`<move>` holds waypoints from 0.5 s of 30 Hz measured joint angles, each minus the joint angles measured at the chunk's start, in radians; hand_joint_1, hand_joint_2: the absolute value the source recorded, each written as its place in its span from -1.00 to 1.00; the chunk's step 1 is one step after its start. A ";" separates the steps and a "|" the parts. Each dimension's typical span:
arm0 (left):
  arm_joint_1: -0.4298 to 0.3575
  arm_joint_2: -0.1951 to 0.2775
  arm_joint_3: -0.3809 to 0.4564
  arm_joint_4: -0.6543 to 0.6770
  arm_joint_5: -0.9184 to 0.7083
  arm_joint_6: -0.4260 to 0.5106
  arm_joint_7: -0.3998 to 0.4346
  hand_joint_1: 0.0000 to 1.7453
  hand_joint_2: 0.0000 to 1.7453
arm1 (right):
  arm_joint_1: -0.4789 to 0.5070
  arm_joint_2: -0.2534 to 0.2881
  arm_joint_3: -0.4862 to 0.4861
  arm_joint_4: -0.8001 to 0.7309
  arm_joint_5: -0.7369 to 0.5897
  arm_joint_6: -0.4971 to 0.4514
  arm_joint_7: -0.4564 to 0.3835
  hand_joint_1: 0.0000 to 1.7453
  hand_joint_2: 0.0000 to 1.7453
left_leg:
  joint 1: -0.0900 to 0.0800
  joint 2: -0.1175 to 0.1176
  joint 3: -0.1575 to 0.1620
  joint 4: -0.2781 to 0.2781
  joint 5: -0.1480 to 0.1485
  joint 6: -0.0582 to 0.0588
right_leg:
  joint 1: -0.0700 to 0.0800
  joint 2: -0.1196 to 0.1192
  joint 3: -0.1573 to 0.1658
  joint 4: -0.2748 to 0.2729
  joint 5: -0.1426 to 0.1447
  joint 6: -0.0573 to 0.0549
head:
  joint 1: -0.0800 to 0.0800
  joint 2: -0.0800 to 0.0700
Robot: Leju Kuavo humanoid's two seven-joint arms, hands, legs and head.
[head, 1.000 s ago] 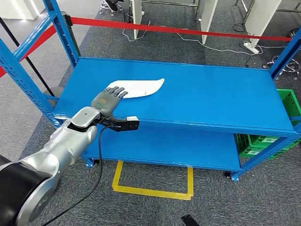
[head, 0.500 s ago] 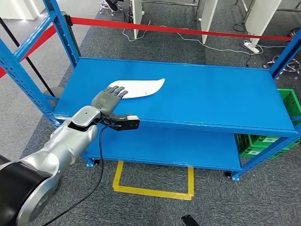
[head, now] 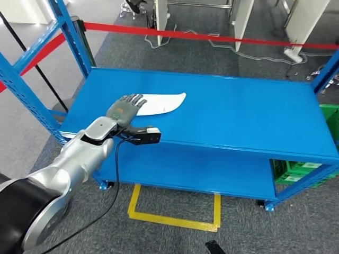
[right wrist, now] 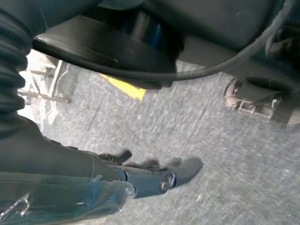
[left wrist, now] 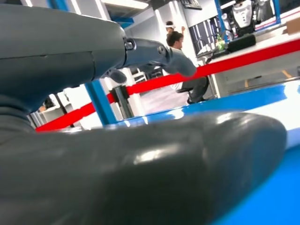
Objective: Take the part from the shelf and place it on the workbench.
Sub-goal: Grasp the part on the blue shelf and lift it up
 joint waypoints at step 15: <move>-0.005 0.000 -0.008 0.002 -0.003 0.000 0.010 -1.00 -1.00 | 0.005 0.001 -0.005 0.000 0.002 -0.001 0.003 -1.00 1.00 | -0.024 0.013 -0.089 0.035 0.076 0.026 | 0.019 0.008 0.081 -0.003 -0.087 -0.046 | -0.017 0.000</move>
